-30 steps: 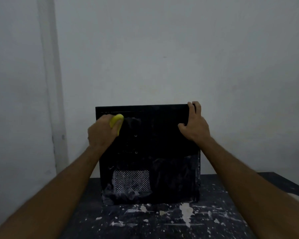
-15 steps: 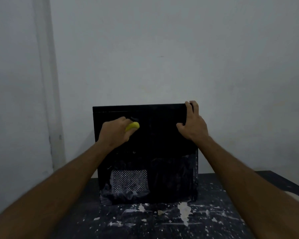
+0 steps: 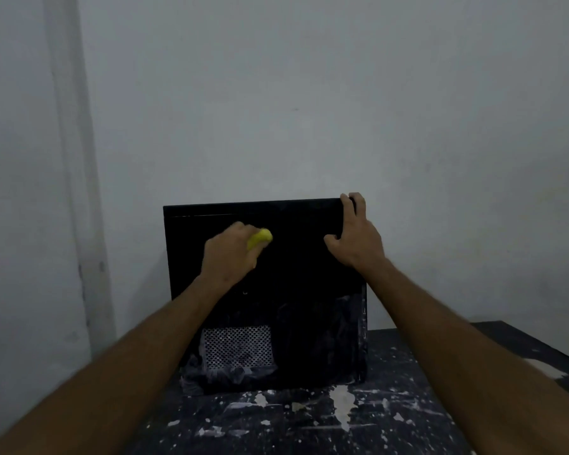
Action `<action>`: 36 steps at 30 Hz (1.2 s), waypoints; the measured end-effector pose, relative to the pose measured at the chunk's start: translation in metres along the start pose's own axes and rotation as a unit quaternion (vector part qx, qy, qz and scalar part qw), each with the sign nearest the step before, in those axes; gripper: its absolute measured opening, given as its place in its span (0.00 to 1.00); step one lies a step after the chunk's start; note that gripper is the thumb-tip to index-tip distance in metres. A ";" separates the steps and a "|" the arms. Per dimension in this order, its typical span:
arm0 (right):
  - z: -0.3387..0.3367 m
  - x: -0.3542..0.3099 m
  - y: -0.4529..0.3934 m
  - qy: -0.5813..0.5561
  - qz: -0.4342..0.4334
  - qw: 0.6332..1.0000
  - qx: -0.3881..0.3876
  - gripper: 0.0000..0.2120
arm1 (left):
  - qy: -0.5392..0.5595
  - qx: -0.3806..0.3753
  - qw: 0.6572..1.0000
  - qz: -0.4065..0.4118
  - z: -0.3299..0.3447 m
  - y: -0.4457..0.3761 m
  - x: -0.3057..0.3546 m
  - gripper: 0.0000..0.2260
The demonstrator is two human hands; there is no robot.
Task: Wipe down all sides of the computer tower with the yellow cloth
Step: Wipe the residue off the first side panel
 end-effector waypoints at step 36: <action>-0.006 -0.001 0.001 0.015 -0.001 1.000 -0.024 0.42 | -0.079 -0.106 0.985 0.111 0.047 0.018 0.036 0.17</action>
Point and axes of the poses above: each hand's wrist, its own y-axis away from the middle knuckle, its own z-axis out of the palm, x = y × z, the point moved 10 cm from there along -y, towards the middle knuckle, and after that the axes turned 5 degrees about y, right-handed, at the moved point
